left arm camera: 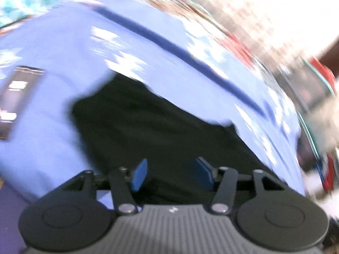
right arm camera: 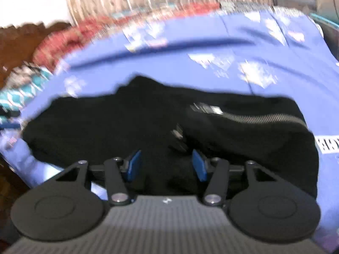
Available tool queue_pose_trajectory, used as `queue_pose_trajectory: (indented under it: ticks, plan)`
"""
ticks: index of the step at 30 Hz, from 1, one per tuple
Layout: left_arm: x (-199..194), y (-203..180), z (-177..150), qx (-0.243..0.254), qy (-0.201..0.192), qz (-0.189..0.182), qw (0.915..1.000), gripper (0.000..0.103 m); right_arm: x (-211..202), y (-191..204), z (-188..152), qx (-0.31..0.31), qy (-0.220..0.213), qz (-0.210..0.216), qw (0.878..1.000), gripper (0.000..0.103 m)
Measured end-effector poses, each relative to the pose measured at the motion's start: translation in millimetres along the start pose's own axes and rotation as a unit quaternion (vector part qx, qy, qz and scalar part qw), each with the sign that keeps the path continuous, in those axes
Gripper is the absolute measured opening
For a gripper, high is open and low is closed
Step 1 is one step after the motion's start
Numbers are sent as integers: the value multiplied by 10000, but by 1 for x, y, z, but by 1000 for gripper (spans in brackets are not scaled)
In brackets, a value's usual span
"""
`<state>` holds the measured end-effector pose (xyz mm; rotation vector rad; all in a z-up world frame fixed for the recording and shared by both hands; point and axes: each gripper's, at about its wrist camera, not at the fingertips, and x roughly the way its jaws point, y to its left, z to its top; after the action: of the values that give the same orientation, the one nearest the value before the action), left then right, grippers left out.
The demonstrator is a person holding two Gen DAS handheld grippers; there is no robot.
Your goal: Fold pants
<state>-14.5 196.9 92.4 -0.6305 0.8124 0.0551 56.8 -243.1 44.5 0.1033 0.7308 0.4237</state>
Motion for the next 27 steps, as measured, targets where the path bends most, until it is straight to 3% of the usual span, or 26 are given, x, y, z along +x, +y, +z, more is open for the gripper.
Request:
queue_pose_trajectory:
  ticks: [2,6,11,16,18,19,20,23,25,27]
  plan:
    - [-2,27,6,-393,-45,148,9991,56,-2,16,4,-87,-30,74,9999,52]
    - [22,60,12,-1053,105,74,9944,61,19,50,8,-69,250,356,9990,13]
    - [58,74,19,-1218,266,24,9922,73,65,81,22,378,905,1077,9893,8]
    - [73,88,25,-1291,271,-3,9913,81,103,128,46,1247,1428,1950,9623,8]
    - [80,91,24,-1355,250,10,9905,78,127,148,52,1529,1610,2120,9517,8]
    - [81,94,23,-1387,258,25,9900,66,136,154,54,1600,1688,2194,9475,8]
    - [83,94,23,-1393,290,15,9898,47,145,161,55,1643,1760,2248,9442,8]
    - [90,93,23,-1464,416,-15,9883,31,176,177,49,1921,2182,2328,9281,8]
    - [85,86,22,-1368,370,-20,9899,25,193,179,34,2038,2638,2102,9191,1]
    - [75,64,22,-913,193,-49,9956,24,199,176,20,2269,2678,2072,9132,0]
